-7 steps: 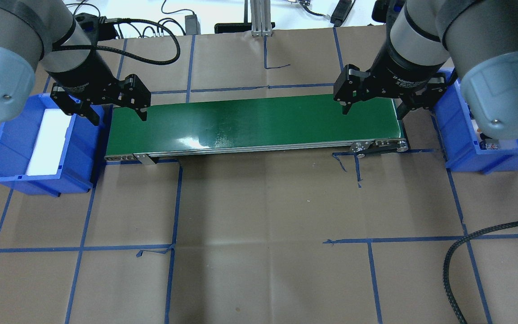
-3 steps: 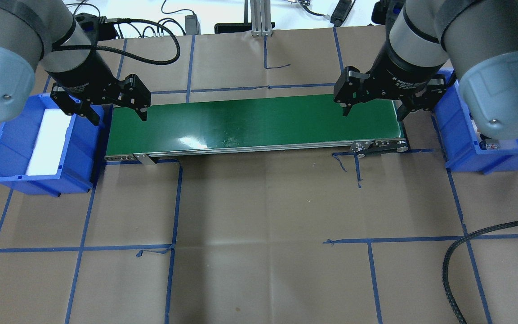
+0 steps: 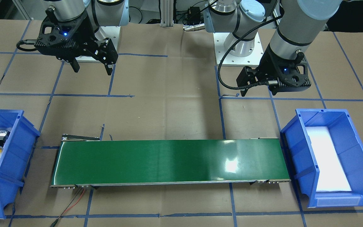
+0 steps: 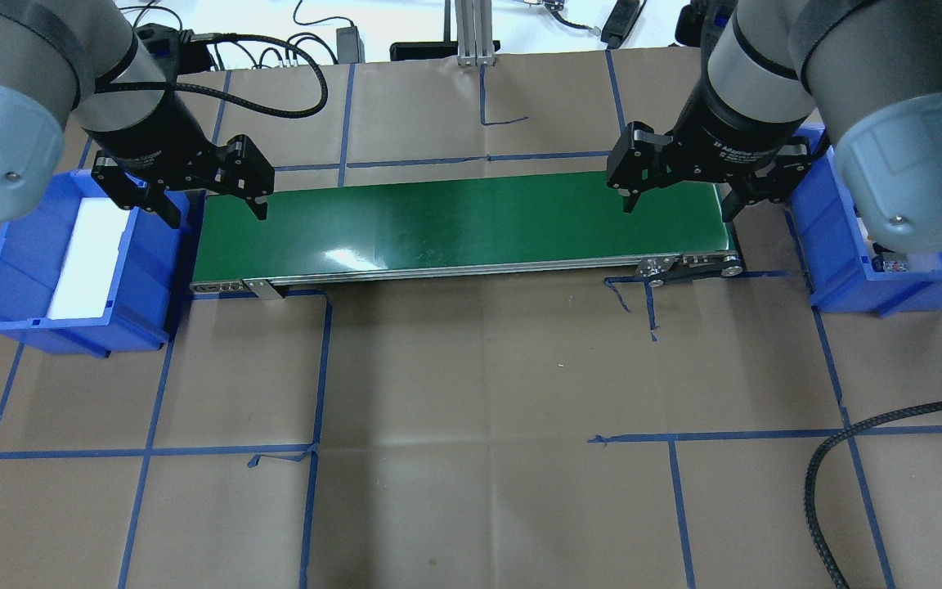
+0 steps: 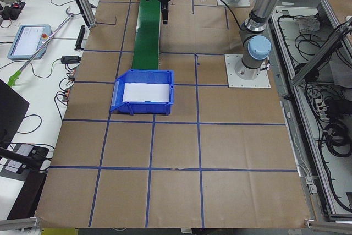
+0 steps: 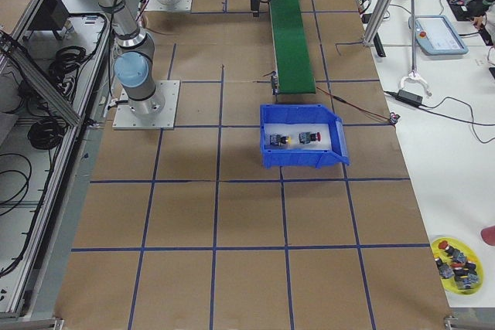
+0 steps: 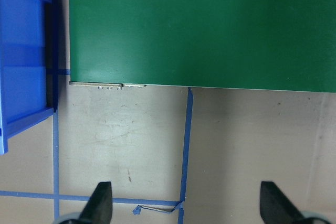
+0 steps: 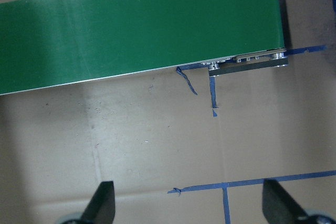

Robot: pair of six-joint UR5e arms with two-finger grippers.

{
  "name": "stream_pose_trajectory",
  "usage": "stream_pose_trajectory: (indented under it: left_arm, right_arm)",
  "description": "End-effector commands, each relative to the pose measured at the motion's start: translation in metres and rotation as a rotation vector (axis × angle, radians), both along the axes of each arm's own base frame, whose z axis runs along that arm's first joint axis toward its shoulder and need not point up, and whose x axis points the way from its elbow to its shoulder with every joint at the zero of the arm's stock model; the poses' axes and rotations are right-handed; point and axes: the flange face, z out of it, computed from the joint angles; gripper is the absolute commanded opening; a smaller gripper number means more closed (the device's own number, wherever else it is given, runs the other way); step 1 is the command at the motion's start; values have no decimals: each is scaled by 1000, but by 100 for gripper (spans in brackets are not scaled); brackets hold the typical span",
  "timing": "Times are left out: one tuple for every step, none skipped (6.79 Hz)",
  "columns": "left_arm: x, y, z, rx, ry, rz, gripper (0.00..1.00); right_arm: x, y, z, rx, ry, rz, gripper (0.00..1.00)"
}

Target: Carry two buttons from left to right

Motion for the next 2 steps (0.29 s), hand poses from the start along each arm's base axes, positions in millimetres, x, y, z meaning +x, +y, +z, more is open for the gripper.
stream_pose_trajectory:
  left_arm:
    - [0,0,0,0,0,0,100]
    - [0,0,0,0,-1,0,100]
  right_arm:
    - [0,0,0,3,0,-1,100]
    - [0,0,-1,5,0,0,100]
